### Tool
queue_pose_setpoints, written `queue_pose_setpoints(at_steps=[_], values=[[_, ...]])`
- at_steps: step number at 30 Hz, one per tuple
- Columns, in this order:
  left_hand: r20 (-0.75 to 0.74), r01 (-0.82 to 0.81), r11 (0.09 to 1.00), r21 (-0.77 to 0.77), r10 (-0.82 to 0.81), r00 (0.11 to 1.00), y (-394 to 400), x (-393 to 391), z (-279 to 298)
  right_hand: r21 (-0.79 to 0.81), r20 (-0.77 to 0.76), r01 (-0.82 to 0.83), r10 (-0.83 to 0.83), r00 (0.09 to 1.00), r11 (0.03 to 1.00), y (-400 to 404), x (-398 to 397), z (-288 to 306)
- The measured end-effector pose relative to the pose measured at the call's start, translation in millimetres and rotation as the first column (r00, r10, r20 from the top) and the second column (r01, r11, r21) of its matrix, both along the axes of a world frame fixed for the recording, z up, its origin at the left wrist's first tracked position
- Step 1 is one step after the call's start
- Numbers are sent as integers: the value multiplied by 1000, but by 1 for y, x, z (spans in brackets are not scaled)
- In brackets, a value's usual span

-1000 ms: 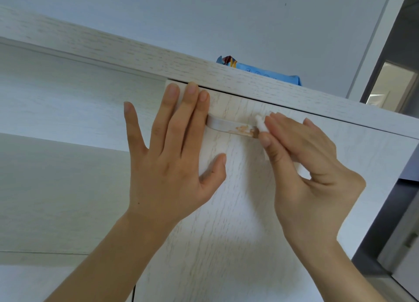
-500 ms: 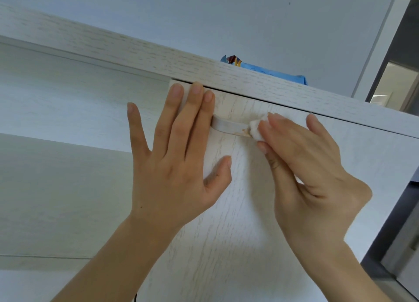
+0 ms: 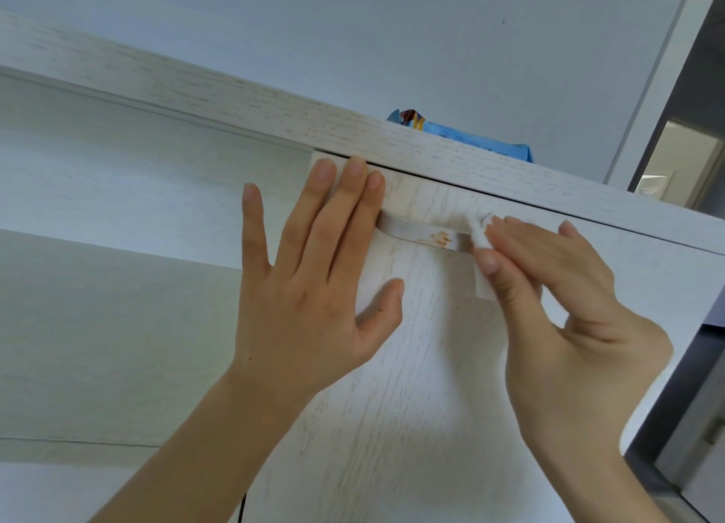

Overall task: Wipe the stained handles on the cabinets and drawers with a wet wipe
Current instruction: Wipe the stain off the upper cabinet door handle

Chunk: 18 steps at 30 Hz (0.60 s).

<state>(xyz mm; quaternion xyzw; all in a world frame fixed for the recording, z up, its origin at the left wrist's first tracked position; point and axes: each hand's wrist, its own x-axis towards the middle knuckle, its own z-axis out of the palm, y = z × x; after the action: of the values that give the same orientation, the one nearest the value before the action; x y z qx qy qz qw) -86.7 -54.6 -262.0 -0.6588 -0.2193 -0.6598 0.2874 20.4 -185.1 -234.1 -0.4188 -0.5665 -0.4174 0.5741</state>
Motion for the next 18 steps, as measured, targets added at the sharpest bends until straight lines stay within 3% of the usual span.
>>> queue_pose_setpoints(at_steps=[8, 18], values=[[-17, 23, 1000, 20, -23, 1000, 5, -3, -1, -9, 224, 120, -115, 968, 993, 13, 4, -2], [-13, 115, 993, 2, -115, 993, 4, -3, 0, -8, 178, 39, -37, 983, 999, 17, -5, 0]])
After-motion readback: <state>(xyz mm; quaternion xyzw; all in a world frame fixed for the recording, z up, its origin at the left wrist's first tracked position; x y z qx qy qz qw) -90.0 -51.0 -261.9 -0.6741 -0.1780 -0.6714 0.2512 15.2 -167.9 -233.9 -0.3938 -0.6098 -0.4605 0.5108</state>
